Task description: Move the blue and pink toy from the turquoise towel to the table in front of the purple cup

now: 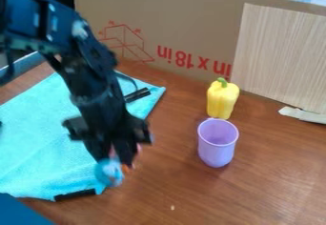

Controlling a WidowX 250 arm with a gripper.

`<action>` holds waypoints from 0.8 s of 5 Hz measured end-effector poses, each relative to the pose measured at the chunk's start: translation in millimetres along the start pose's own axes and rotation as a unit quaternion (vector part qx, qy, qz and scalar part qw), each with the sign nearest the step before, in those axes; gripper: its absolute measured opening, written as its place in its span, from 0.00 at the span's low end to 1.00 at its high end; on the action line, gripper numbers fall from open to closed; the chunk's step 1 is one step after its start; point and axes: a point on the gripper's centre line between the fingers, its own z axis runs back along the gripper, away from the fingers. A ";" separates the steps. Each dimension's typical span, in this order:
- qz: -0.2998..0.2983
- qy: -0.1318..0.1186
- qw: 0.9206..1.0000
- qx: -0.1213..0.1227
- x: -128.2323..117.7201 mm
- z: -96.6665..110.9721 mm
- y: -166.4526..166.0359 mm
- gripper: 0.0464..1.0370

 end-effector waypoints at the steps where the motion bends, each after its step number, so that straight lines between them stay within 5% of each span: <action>1: -0.014 -0.003 1.000 0.006 -13.8 -9.5 -28.3 0.36; 3: -0.009 0.000 1.000 0.009 -8.3 -25.8 -63.8 0.42; 4: 0.001 0.007 1.000 0.010 -4.0 -25.5 -67.7 0.75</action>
